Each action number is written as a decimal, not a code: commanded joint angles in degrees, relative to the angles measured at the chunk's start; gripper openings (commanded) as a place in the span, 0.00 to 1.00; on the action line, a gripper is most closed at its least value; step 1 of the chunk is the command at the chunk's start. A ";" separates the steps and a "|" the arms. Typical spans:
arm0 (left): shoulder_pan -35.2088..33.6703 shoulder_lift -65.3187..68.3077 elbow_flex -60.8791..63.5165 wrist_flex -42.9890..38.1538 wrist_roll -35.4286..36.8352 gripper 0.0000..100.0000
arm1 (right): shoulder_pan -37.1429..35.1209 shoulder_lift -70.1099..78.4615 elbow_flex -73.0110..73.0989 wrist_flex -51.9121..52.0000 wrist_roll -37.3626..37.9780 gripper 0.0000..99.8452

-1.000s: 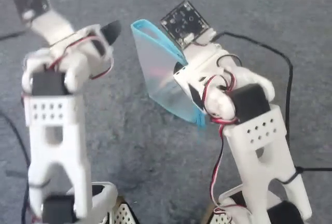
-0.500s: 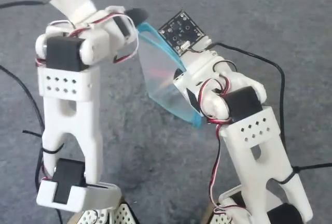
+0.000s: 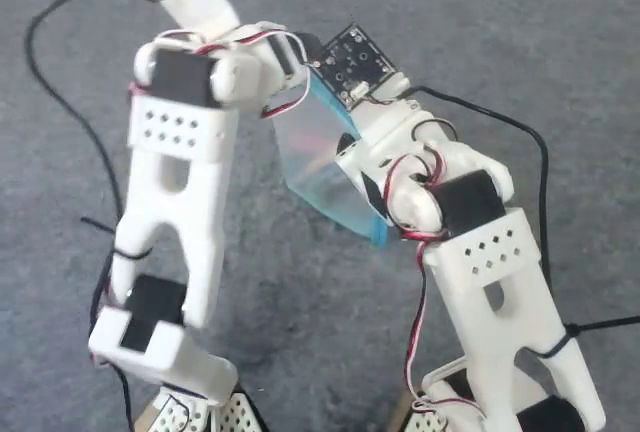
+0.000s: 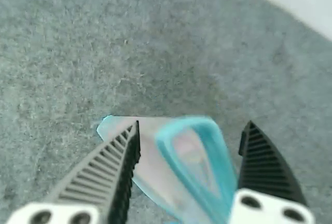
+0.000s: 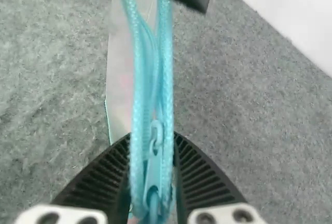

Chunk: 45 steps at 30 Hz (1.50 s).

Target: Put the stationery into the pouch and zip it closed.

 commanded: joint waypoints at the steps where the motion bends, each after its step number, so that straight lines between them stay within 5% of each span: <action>1: 0.62 1.67 -2.68 -1.67 0.35 0.29 | -0.48 -0.84 4.40 -0.31 1.41 0.01; 4: 0.53 2.02 -2.68 -1.67 0.35 0.27 | -0.31 -1.89 4.75 -0.31 1.41 0.01; 9: 0.26 2.02 -2.42 -0.79 0.26 0.05 | -0.04 -2.07 4.84 -0.31 3.34 0.01; 20: 0.18 2.46 2.86 -2.73 0.53 0.01 | -1.19 -5.14 3.69 3.82 3.78 0.06; 25: 0.18 2.46 5.76 -6.07 0.53 0.01 | -4.18 -16.57 3.60 9.54 0.79 0.18; 33: 0.53 2.46 7.78 -7.21 0.53 0.01 | -4.00 -34.33 4.40 16.40 -0.79 0.18; 39: 0.62 2.46 7.87 -7.21 2.37 0.01 | 3.82 -35.56 15.12 7.34 -1.41 0.18; 45: 0.62 2.55 8.92 -7.82 2.46 0.01 | 8.04 -31.78 25.49 -12.44 -13.54 0.18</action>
